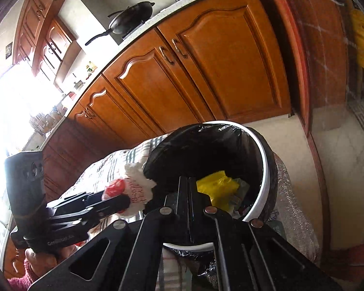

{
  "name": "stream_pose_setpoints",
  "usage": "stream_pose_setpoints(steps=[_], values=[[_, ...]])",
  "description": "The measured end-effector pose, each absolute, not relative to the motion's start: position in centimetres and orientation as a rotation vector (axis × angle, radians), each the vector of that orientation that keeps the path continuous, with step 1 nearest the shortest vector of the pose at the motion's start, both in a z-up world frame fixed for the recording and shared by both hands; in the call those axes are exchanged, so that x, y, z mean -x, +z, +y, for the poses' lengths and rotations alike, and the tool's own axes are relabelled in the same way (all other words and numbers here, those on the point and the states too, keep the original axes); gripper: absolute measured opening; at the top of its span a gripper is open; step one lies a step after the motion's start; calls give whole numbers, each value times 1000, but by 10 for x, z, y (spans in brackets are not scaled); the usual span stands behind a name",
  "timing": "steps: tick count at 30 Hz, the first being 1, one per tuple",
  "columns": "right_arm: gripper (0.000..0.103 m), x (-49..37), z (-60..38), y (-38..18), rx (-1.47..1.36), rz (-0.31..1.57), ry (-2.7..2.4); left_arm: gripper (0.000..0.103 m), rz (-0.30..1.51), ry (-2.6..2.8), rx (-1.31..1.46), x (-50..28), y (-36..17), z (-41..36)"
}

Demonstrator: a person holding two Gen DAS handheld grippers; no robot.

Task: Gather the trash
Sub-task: 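Carry both bags over the bin and open both tools to drop them, then move both open tools toward the red-and-white milk carton and white sponge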

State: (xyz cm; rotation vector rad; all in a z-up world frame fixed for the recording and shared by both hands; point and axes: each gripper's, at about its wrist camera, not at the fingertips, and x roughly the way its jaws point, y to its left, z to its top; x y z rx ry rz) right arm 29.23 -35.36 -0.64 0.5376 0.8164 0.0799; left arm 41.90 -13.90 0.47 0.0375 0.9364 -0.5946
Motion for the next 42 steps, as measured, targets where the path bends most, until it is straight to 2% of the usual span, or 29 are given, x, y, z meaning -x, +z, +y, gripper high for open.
stream_pose_setpoints(steps=[2,6,18,30,42], values=[[0,-292,-355,-10,-541,820,81,54,944,-587,-42,-424,2,-146],[0,-290,-359,-13,-554,822,76,62,950,-583,-48,-425,-2,-154],[0,-271,-341,-9,-578,799,120,65,868,-510,57,-364,4,-88],[1,-260,-272,-12,-563,836,248,65,819,-365,181,-285,12,3],[7,-263,-191,-18,-501,897,385,68,798,-201,303,-212,17,103]])
